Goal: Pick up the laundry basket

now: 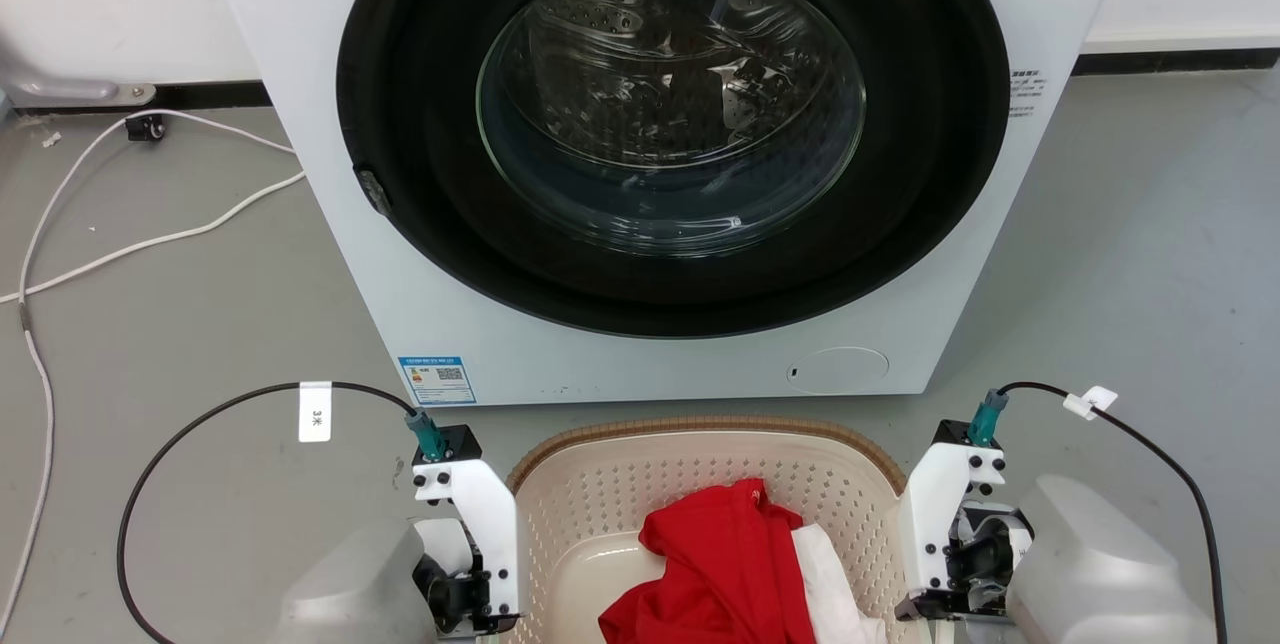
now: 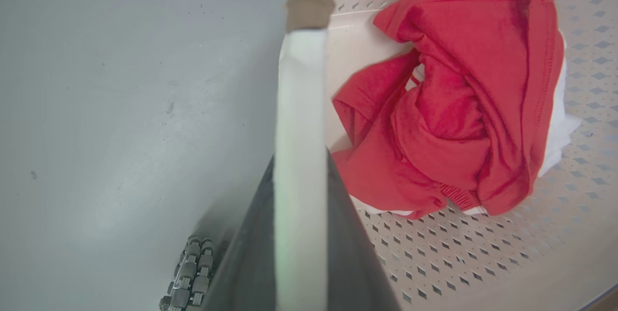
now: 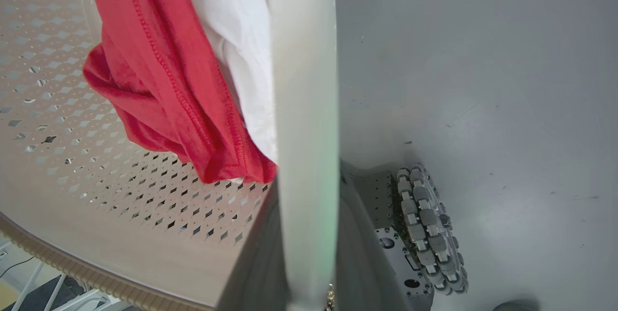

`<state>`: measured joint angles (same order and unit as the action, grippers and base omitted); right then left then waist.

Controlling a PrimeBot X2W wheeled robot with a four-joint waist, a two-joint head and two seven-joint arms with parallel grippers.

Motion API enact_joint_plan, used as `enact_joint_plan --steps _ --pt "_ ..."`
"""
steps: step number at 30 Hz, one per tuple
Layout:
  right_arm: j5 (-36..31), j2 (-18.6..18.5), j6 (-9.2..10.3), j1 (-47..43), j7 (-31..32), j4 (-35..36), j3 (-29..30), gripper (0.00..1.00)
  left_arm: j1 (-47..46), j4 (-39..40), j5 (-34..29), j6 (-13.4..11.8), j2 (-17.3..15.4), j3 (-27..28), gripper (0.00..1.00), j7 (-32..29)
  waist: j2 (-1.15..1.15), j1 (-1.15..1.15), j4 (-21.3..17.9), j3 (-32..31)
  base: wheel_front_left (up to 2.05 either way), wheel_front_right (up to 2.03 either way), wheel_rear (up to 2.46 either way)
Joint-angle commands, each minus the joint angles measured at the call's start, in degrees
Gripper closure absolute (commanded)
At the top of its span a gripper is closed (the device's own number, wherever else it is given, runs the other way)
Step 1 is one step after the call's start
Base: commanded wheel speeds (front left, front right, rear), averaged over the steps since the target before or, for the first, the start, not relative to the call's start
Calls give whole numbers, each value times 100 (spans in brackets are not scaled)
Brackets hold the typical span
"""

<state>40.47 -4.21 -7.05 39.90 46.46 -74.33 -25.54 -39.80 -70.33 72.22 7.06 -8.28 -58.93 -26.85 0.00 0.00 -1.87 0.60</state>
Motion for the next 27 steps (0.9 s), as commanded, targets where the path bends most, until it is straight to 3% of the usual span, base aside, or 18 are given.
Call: enact_joint_plan --steps 1,27 --pt "131 244 -81 18 2 84 32 100 24 127 43 77 240 -10 100 29 0 0 1 3 0 0 0" --pt "175 245 -81 -30 -42 84 6 100 27 93 155 77 234 -134 100 172 0 0 -16 12 0 0 0"
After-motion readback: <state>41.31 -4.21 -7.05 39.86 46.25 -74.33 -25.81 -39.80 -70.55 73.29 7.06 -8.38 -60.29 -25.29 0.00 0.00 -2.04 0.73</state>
